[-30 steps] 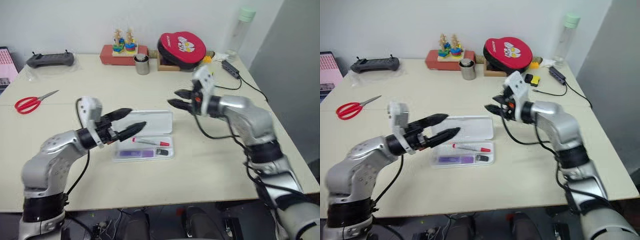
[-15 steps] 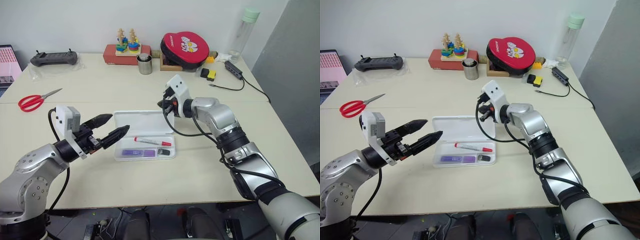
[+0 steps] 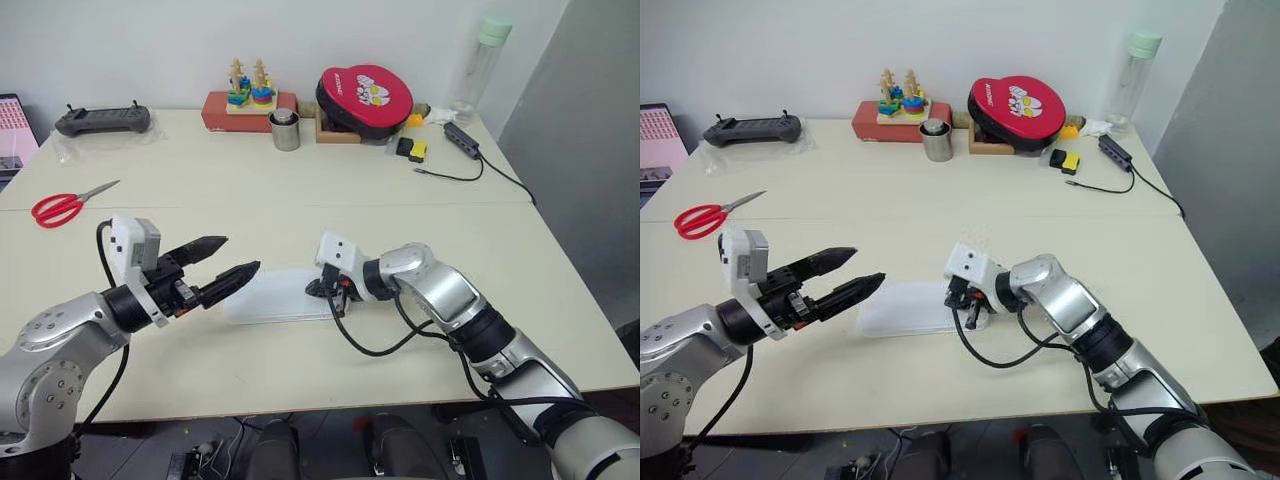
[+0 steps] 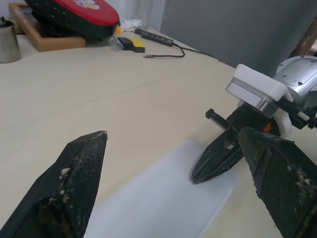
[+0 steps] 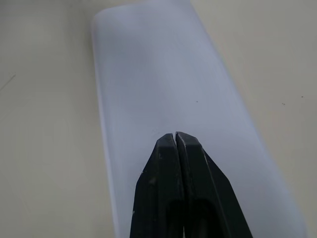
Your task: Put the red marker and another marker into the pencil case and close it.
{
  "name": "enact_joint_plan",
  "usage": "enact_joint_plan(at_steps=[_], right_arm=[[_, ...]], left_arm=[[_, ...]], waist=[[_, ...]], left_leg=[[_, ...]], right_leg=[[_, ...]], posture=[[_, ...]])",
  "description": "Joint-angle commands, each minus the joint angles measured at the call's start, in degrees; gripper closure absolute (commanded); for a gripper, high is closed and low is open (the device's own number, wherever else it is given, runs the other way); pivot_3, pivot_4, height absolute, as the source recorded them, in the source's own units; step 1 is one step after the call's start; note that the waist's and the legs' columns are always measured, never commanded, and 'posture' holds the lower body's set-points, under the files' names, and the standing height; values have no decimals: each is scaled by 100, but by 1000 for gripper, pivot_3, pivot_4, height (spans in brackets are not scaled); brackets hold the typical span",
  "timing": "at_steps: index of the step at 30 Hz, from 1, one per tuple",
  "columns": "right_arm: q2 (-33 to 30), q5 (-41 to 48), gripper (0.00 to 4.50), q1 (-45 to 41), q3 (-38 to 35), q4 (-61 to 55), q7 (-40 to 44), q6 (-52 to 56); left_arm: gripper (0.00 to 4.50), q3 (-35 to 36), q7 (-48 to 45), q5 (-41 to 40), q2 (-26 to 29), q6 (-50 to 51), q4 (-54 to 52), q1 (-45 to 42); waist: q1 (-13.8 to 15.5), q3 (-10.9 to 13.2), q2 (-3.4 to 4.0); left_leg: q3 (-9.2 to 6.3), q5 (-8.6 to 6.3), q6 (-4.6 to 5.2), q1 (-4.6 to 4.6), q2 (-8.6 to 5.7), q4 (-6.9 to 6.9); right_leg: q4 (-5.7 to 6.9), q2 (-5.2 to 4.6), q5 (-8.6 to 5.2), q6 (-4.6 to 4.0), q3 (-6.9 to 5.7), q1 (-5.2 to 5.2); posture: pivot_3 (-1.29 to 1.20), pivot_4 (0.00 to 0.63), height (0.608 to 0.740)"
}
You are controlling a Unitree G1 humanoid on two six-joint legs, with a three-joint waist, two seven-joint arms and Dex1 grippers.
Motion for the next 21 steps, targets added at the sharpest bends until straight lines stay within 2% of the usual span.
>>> enact_joint_plan(at_steps=[1,6,7,9,13,15,18,21], right_arm=[[76,15,4459,241,-111,73,-50,108],[253,1000,4459,368,-1598,-448,-134,237],[140,1127,4289,414,-1950,-525,-202,224],[-98,1411,3893,526,-2521,-718,-239,283],[-663,1637,2969,773,-3124,-978,-263,427],[-884,1650,2388,865,-3263,-1012,-310,472],[-1154,1670,1752,989,-3419,-1039,-369,507],[-1230,1686,980,1045,-3417,-1094,-450,517]], left_arm=[[0,-165,134,138,30,-109,-29,-148],[0,-365,713,883,-123,-393,782,-356],[0,-414,850,1103,-141,-517,1094,-529],[0,-478,1025,1449,-157,-761,1569,-799],[0,-538,1073,1932,-74,-1160,2206,-1023],[0,-557,995,2077,-12,-1293,2420,-1068],[0,-499,784,2208,190,-1437,2773,-1123],[0,-457,623,2315,346,-1564,3053,-1158]], waist=[[0,-1,-1],[8,0,1],[12,1,2],[68,3,3],[139,0,-1],[140,0,-1],[123,1,0],[98,1,0]], left_leg=[[0,0,0,4,0,0],[4,0,0,8,-1,2],[3,0,0,6,-1,2],[2,0,0,-1,-4,3],[6,-1,-1,-12,-6,3],[6,-3,-5,-13,-6,-9],[6,-3,-4,-12,-5,-33],[7,-3,-4,-12,-3,-45]], right_leg=[[0,0,-3,-5,1,3],[0,0,-1,-5,5,4],[1,0,-1,-5,5,4],[0,0,1,0,4,1],[-11,-3,8,11,5,-2],[-11,-4,9,12,2,-4],[-10,-2,5,0,1,-15],[-9,0,3,-3,1,-21]], posture=[[0,150,740],[0,150,740],[0,150,740],[0,150,740],[0,150,740],[0,150,740],[0,150,740],[0,150,740]])
